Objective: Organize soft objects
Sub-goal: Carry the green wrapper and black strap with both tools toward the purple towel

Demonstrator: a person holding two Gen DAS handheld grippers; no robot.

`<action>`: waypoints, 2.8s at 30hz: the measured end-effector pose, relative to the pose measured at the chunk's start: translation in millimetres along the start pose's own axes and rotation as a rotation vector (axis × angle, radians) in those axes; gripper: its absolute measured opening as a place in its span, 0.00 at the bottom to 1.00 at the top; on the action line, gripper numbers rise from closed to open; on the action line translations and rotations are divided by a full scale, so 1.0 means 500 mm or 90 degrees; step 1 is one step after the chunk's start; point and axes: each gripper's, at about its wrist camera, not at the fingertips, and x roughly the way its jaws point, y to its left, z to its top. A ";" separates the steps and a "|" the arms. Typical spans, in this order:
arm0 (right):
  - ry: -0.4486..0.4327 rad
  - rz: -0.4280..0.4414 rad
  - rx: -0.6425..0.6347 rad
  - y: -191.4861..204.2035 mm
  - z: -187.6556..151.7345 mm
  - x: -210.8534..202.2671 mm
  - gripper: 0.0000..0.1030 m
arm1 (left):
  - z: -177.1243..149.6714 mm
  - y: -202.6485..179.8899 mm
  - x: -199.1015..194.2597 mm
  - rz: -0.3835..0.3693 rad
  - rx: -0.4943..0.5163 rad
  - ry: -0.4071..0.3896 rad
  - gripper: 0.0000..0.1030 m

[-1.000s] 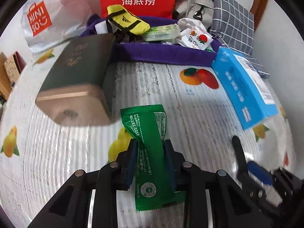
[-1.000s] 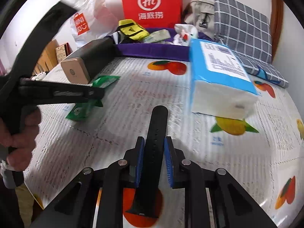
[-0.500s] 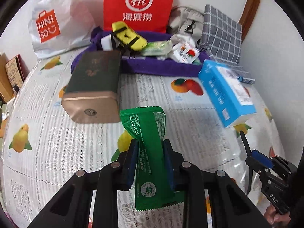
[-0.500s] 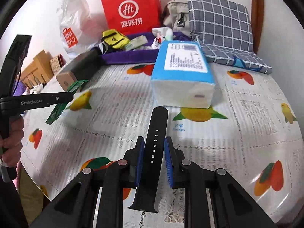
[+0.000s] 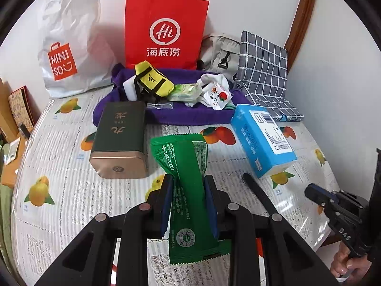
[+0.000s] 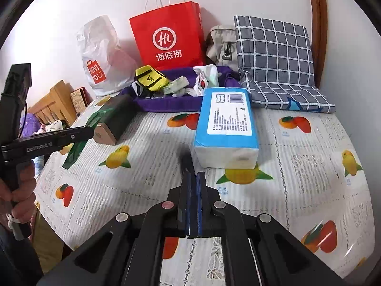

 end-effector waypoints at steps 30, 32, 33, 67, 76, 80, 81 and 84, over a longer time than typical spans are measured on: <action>0.055 0.034 -0.063 0.031 -0.037 0.094 0.19 | -0.001 0.031 0.004 -0.012 -0.017 0.008 0.25; 0.043 0.032 -0.068 0.038 -0.024 0.078 0.19 | 0.006 0.032 -0.001 -0.012 -0.017 0.002 0.25; 0.035 0.032 -0.070 0.042 -0.016 0.068 0.19 | 0.009 0.033 -0.003 -0.013 -0.018 0.000 0.25; -0.087 0.019 -0.072 0.024 0.282 0.060 0.19 | 0.193 0.053 0.017 0.046 -0.002 -0.072 0.25; -0.099 0.028 -0.069 0.017 0.350 0.096 0.19 | 0.261 0.059 0.043 0.056 -0.002 -0.089 0.25; -0.109 0.034 -0.066 0.015 0.386 0.107 0.19 | 0.297 0.067 0.054 0.059 -0.011 -0.093 0.25; -0.112 0.033 -0.068 0.015 0.395 0.109 0.19 | 0.304 0.067 0.056 0.060 -0.010 -0.095 0.25; -0.123 0.034 -0.071 0.017 0.419 0.115 0.19 | 0.326 0.069 0.059 0.064 -0.008 -0.104 0.25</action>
